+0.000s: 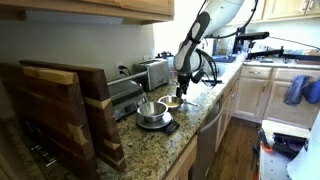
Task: Use the silver spoon to scoop out the contents in the right bowl into the left bowl
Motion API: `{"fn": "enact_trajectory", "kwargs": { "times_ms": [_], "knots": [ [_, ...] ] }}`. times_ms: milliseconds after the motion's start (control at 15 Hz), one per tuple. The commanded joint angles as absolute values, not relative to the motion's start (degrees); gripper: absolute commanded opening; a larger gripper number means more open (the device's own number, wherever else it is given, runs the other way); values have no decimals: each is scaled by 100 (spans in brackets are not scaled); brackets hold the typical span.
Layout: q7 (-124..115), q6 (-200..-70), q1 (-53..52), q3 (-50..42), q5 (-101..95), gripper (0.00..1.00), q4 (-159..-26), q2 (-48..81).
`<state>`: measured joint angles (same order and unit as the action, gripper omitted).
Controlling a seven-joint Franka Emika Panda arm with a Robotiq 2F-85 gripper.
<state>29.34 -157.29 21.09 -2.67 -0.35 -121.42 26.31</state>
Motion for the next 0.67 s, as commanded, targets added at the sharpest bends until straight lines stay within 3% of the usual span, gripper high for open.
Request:
{"fn": "enact_trajectory", "kwargs": {
  "times_ms": [0, 600],
  "knots": [
    [3154, -15631, 2343, -207, -4, 100, -12098, 2659],
    [3148, -15694, 2442, -314, -97, 100, -12121, 2640]
  ]
}}
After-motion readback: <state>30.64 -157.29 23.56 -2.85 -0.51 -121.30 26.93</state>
